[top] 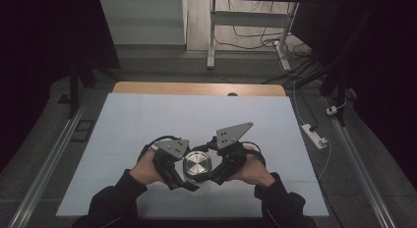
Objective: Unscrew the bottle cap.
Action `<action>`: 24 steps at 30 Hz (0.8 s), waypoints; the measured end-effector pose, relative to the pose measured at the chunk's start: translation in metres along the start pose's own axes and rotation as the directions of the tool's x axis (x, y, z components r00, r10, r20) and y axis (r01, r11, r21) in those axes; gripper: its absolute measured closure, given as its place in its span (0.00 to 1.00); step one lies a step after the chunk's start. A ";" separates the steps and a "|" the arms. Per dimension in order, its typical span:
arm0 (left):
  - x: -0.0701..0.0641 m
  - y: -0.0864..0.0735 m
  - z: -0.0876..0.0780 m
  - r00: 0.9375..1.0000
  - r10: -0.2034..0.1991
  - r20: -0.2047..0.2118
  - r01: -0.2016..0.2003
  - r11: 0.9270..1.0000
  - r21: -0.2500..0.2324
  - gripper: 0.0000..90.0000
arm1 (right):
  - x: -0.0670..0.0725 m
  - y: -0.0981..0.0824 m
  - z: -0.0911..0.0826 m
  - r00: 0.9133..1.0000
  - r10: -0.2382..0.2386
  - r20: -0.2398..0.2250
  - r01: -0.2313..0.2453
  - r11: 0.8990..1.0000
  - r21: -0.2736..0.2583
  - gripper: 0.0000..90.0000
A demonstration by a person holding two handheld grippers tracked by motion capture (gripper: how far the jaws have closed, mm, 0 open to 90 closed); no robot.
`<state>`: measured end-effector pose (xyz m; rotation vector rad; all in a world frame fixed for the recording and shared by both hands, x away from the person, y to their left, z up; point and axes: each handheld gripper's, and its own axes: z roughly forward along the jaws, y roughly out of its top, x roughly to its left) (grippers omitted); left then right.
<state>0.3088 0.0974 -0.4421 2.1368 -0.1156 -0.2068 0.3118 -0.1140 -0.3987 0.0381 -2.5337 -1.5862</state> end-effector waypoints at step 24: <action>0.013 -0.008 -0.003 0.965 -0.133 -0.227 0.146 0.988 0.041 0.18 | -0.006 0.002 -0.014 0.983 0.059 0.177 -0.050 0.997 -0.050 0.21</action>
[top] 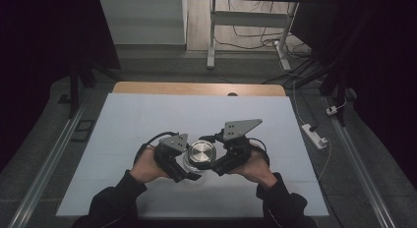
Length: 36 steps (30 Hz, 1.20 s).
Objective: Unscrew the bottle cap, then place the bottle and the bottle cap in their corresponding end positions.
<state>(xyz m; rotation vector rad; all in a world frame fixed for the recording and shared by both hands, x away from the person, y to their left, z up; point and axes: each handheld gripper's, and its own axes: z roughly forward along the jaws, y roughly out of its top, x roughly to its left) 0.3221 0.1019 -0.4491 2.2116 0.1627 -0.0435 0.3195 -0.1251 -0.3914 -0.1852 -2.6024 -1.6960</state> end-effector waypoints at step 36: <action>0.022 -0.011 -0.020 0.954 -0.172 -0.247 0.159 0.985 -0.071 0.18 | 0.018 -0.006 -0.009 0.991 0.013 0.130 -0.013 1.000 -0.001 0.21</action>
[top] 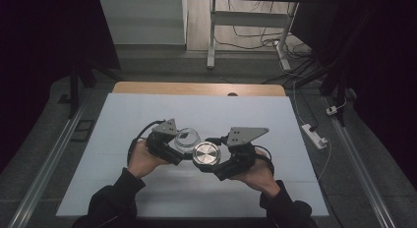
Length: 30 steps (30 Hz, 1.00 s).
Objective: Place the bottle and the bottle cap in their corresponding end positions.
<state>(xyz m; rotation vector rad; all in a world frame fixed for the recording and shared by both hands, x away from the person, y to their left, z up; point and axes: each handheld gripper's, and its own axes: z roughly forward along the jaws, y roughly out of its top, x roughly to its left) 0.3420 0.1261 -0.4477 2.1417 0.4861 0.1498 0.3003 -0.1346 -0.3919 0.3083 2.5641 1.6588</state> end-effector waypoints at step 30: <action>0.017 0.024 0.015 0.997 0.018 -0.074 -0.020 1.000 -0.019 0.18 | 0.024 -0.031 0.007 0.999 -0.003 0.034 0.003 1.000 0.009 0.21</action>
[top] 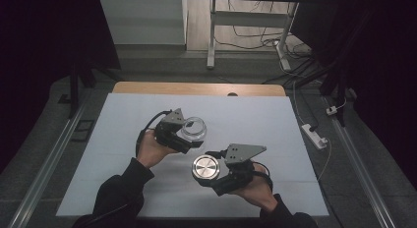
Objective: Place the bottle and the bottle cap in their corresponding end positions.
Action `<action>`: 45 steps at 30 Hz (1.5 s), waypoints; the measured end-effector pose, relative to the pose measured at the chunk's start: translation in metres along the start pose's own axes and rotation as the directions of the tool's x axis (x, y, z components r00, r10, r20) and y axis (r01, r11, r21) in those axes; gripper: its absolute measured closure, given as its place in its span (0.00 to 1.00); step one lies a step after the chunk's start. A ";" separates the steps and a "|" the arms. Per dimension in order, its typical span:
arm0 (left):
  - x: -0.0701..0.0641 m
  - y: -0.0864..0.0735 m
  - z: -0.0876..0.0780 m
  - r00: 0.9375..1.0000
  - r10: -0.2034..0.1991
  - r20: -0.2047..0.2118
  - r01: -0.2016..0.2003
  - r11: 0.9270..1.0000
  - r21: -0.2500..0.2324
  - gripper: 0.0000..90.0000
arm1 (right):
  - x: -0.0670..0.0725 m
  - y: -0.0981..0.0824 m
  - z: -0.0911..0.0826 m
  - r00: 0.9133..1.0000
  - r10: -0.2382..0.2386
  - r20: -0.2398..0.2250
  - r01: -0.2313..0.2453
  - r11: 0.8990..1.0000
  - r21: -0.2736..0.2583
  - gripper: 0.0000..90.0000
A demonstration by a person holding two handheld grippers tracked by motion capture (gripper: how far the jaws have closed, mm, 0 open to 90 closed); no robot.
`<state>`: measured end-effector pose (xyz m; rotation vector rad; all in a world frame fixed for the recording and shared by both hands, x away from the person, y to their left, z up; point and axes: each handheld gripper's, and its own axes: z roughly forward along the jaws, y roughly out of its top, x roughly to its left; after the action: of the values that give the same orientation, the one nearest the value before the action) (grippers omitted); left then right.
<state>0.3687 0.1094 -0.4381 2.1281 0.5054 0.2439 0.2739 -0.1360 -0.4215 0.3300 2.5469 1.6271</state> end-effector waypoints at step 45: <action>0.038 -0.022 0.061 0.991 -0.080 -0.106 0.080 0.997 -0.012 0.18 | -0.013 -0.072 0.056 0.998 0.062 0.031 -0.066 0.987 0.144 0.21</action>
<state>0.4184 0.0923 -0.4914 2.0902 0.6494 0.3140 0.2888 -0.1187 -0.5106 0.4469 2.6670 1.4501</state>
